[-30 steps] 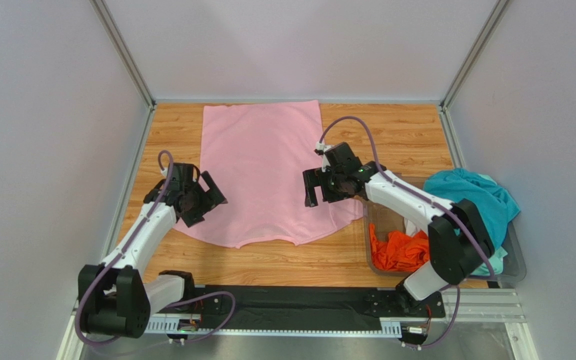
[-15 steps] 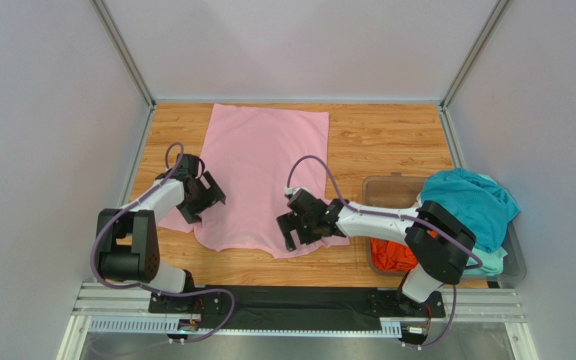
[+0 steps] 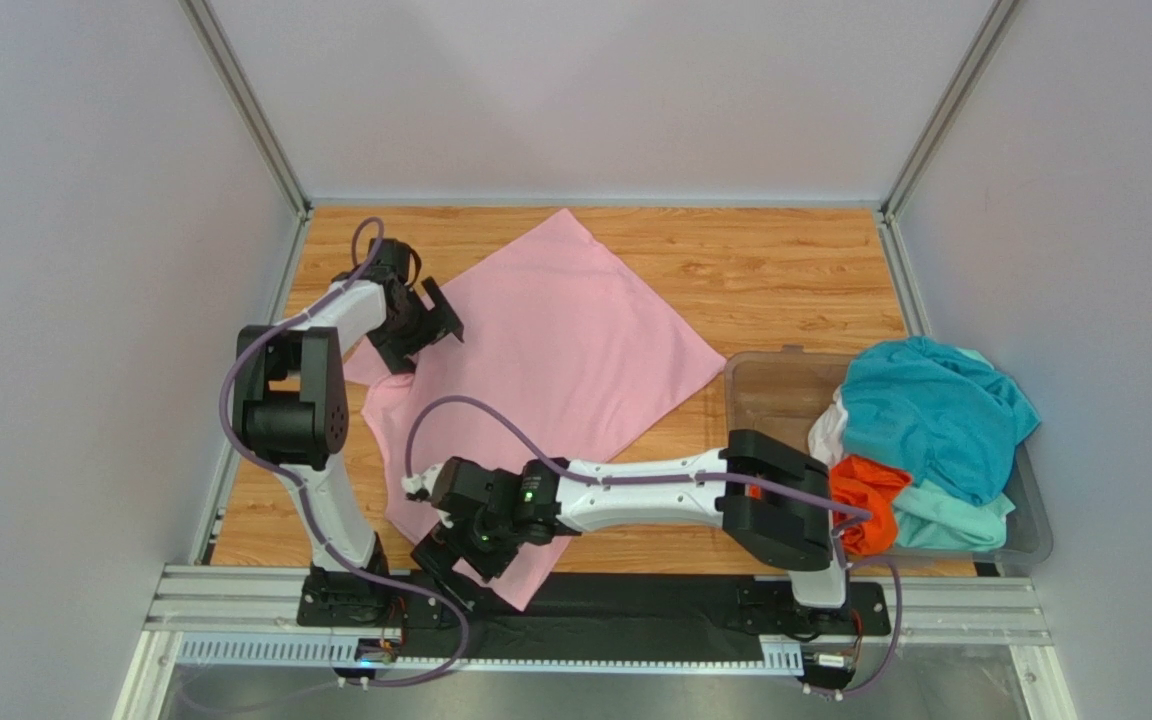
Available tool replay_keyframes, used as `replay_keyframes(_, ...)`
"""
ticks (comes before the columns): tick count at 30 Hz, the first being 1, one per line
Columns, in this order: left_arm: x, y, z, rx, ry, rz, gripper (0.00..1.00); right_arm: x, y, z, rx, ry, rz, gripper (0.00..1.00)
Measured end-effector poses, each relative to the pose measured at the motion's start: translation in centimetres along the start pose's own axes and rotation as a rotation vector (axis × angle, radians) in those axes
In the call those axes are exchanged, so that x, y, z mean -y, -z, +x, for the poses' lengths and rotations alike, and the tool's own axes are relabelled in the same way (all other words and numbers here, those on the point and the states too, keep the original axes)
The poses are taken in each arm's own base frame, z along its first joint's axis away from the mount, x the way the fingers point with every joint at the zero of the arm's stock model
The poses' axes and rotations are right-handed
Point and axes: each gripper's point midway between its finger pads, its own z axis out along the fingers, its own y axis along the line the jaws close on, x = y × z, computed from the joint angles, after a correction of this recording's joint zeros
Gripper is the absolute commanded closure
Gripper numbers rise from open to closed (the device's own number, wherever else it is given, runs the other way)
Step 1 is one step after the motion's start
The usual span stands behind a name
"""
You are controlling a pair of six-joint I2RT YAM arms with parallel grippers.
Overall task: Fold and stack the t-shirts
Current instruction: Flatten the tshirt out
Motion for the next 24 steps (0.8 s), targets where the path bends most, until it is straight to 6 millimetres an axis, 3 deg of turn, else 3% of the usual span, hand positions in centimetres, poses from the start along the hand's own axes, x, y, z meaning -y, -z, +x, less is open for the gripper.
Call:
replay_keyframes(2, 0.3, 0.6, -0.6, 0.015, -0.008, 0.001, 0.0, 0.5, 1.3, -1.5, 0.044, 0.002, 0.007, 0.0)
replay_keyframes(6, 0.6, 4.0, -2.0, 0.095, -0.021, 0.002, 0.0, 4.3, 7.0, -5.2, 0.189, -0.07, 0.081, 0.0)
replay_keyframes(8, 0.9, 6.8, -2.6, 0.163, -0.023, 0.03, 0.0, 8.0, 10.7, -7.1, 0.287, -0.137, 0.143, 0.0)
replay_keyframes(10, 0.6, 9.6, -2.1, 0.225, -0.023, 0.069, 0.0, 12.9, 14.6, -8.4, 0.381, -0.227, 0.227, 0.0)
replay_keyframes(12, -0.2, 11.8, -0.3, 0.257, -0.019, 0.11, 0.0, 18.7, 17.8, -9.0, 0.453, -0.331, 0.343, 0.0)
replay_keyframes(14, -1.4, 12.2, 2.0, 0.248, -0.014, 0.131, 0.0, 23.8, 19.8, -8.7, 0.482, -0.416, 0.449, 0.0)
replay_keyframes(17, -3.6, 10.2, 6.3, 0.153, -0.004, 0.124, 0.0, 30.1, 20.4, -7.2, 0.451, -0.512, 0.572, 0.0)
replay_keyframes(20, -5.7, 7.9, 9.9, 0.038, 0.004, 0.079, 0.0, 35.0, 19.0, -5.2, 0.358, -0.583, 0.646, 0.0)
replay_keyframes(24, -6.4, 6.4, 10.9, -0.018, 0.006, 0.047, 0.0, 39.1, 16.5, -2.9, 0.247, -0.643, 0.699, 0.0)
